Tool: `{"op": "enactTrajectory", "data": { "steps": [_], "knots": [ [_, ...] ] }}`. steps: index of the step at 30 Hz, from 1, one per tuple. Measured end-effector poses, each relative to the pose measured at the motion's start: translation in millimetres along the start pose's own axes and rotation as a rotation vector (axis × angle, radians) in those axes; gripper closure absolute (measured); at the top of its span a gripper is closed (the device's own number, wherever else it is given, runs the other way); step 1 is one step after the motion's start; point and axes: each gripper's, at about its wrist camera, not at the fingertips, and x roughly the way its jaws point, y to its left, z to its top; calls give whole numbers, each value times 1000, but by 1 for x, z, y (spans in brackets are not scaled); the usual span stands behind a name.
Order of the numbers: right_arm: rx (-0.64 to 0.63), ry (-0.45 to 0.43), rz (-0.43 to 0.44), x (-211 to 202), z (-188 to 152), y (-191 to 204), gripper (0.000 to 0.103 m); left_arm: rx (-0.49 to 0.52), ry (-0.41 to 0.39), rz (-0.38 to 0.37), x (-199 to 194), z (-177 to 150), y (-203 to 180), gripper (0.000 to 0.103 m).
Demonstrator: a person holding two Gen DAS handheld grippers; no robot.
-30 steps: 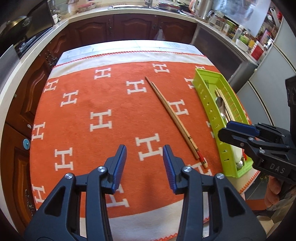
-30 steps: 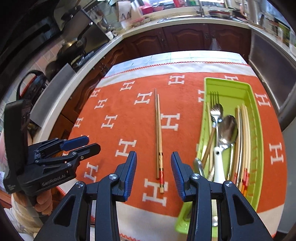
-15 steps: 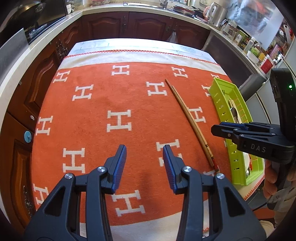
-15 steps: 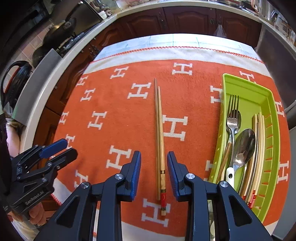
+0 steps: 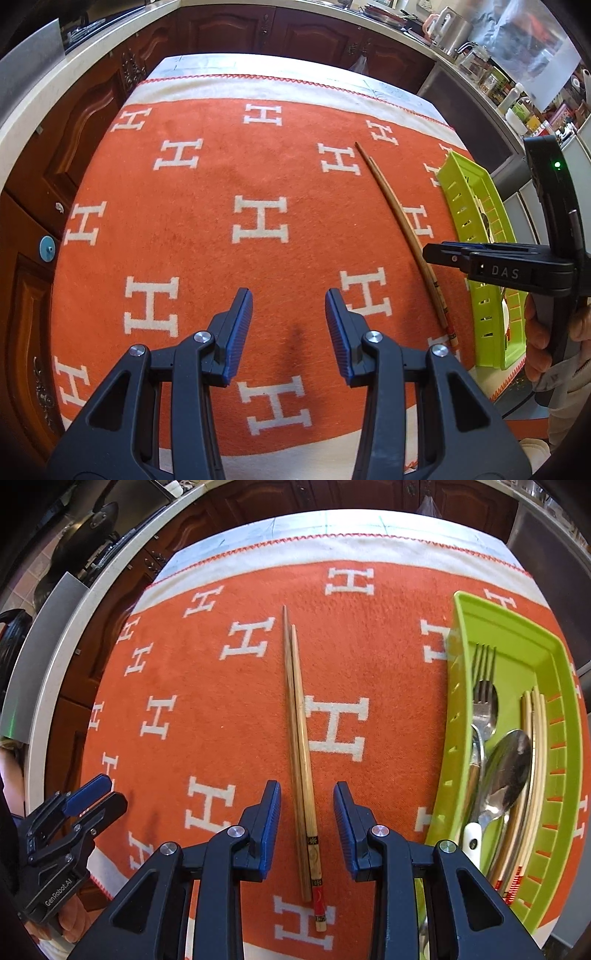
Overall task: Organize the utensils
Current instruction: 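Close the right tool on the pair of wooden chopsticks, then carry the chopsticks into the green tray and open the right tool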
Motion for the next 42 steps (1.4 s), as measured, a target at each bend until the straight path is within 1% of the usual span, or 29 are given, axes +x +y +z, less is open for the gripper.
{"op": "enactTrajectory", "data": {
  "steps": [5, 10, 16, 19, 20, 21, 23, 27, 34, 36, 42],
  "knots": [
    [-13, 23, -9, 16, 4, 6, 73, -16, 6, -4, 4, -1, 5, 66],
    [-48, 1, -42, 22, 8, 16, 73, -22, 10, -10, 7, -2, 8, 66],
    [-155, -47, -141, 28, 6, 41, 73, -21, 20, -19, 11, -5, 6, 66],
    [-170, -74, -164, 29, 1, 46, 79, -14, 21, -24, 12, -6, 3, 66],
    [-169, -85, -168, 29, 0, 47, 90, -11, 21, -25, 11, -6, 2, 66],
    [-168, -89, -168, 29, 0, 47, 90, -6, 19, -25, 10, -6, 0, 66],
    [-155, -95, -157, 27, -2, 45, 90, 4, 17, -25, 9, -7, -3, 65],
    [-141, -106, -112, 20, -8, 39, 90, 22, -2, -18, 3, -9, -8, 51],
    [-109, -142, -19, -8, -22, 35, 90, 41, -4, -4, -1, -9, -17, 47],
    [-101, -159, 8, -18, -28, 34, 90, 49, -6, 1, -2, -9, -21, 42],
    [-76, -196, 69, -46, -41, 28, 90, 71, -7, 19, -6, -11, -32, 34]
  ]
}}
